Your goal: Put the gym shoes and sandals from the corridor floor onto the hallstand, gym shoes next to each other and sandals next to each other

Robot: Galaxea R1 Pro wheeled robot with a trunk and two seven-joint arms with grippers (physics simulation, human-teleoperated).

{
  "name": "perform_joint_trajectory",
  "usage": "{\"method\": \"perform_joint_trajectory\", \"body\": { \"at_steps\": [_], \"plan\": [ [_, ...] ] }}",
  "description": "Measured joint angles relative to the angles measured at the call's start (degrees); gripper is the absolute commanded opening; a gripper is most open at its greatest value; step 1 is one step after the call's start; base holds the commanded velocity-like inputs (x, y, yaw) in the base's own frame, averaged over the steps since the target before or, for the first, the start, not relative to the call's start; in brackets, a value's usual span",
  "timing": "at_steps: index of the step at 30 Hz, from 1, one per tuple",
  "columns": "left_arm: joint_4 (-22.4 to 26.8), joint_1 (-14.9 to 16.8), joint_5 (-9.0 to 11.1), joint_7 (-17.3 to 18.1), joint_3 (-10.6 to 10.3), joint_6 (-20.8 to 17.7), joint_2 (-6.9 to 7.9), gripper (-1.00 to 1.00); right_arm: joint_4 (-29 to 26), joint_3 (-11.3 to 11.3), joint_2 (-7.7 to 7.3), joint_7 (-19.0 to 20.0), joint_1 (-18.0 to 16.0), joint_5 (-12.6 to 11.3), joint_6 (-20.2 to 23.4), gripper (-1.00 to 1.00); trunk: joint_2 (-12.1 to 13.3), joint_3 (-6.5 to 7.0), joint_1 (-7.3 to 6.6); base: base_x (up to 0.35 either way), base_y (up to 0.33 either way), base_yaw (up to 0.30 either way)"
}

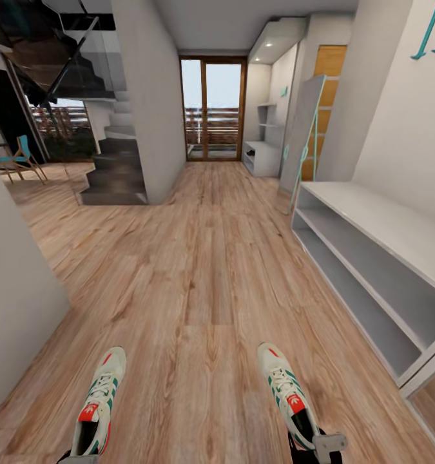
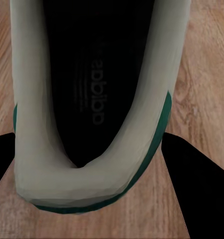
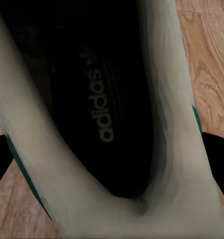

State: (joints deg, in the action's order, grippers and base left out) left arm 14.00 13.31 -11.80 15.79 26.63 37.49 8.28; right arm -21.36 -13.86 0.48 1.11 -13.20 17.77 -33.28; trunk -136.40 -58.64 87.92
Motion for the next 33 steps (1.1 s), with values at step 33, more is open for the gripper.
{"method": "perform_joint_trajectory", "body": {
  "at_steps": [33],
  "plan": [
    [0.0, 0.0, 0.0, 0.0, 0.0, 0.0, 0.0, -1.0, 5.4, 0.1, 0.09, 0.0, 0.0, 0.1, 0.0, -1.0, 0.0, 0.0, 0.0, 0.337, 0.0, 0.0]
  ]
}}
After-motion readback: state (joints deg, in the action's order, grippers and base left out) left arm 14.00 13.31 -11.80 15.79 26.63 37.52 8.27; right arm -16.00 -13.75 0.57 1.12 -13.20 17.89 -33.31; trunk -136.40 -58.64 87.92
